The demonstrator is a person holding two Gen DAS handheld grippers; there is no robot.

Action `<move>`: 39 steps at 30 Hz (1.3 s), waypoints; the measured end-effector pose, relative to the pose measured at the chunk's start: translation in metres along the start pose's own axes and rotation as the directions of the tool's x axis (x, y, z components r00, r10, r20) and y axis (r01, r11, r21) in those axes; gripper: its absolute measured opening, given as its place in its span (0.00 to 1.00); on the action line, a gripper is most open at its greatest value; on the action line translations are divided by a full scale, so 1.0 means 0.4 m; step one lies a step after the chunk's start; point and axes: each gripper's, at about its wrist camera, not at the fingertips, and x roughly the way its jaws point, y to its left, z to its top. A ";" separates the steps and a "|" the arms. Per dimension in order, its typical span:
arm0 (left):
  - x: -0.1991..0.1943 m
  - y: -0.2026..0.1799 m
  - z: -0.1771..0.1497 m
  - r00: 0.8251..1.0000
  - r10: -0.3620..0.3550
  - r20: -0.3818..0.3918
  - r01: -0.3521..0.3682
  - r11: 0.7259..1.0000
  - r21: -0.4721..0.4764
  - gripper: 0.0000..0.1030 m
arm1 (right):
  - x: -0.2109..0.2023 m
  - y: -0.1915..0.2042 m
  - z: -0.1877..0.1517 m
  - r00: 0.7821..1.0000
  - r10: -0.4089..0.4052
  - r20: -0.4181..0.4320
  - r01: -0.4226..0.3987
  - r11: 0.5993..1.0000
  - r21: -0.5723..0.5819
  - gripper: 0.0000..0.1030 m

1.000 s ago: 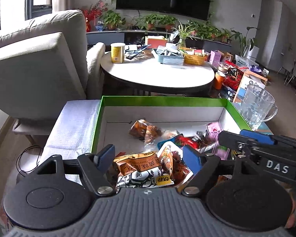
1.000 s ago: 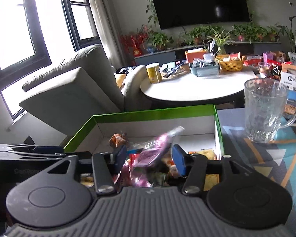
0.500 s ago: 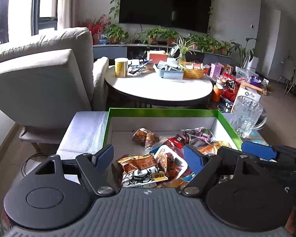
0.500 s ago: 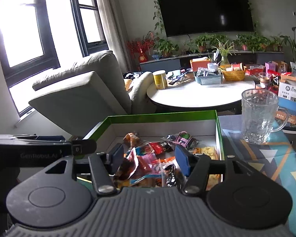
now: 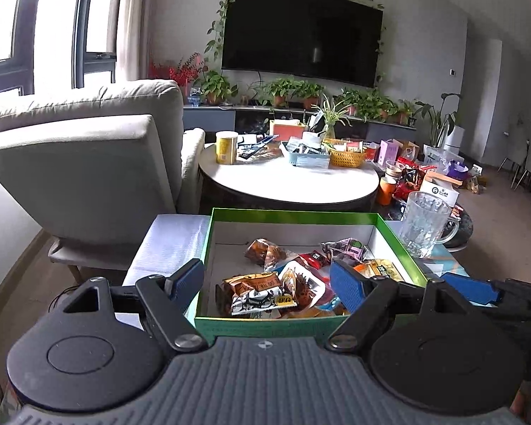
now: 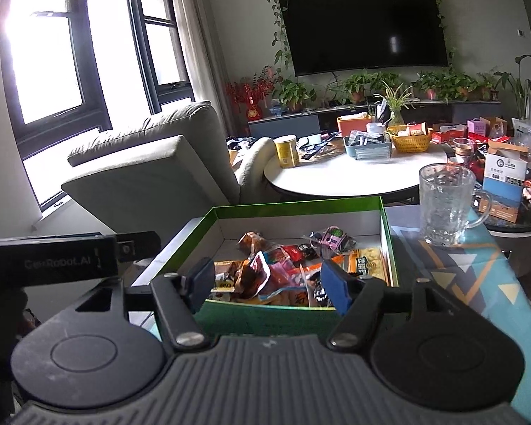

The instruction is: Organize snacks

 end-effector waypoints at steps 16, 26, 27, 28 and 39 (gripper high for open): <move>-0.074 0.029 -0.030 0.998 0.059 -0.029 -0.059 0.998 -0.008 0.74 | -0.056 0.022 -0.026 0.999 -0.042 0.000 0.042 0.997 0.059 0.24; -0.100 0.032 -0.053 0.998 0.054 -0.031 -0.054 0.999 0.000 0.74 | -0.074 0.043 -0.040 0.999 -0.050 -0.009 0.050 0.998 0.046 0.24; -0.099 0.034 -0.054 0.998 0.053 -0.033 -0.053 0.999 -0.001 0.74 | -0.075 0.044 -0.040 0.999 -0.049 -0.008 0.050 0.998 0.044 0.24; -0.100 0.033 -0.054 0.998 0.054 -0.036 -0.054 0.999 -0.003 0.74 | -0.077 0.046 -0.040 0.999 -0.048 -0.007 0.049 0.998 0.042 0.24; -0.121 -0.009 -0.071 0.988 0.147 0.037 -0.150 0.985 0.083 0.74 | -0.094 0.057 -0.043 0.998 -0.055 0.005 0.055 0.998 0.022 0.24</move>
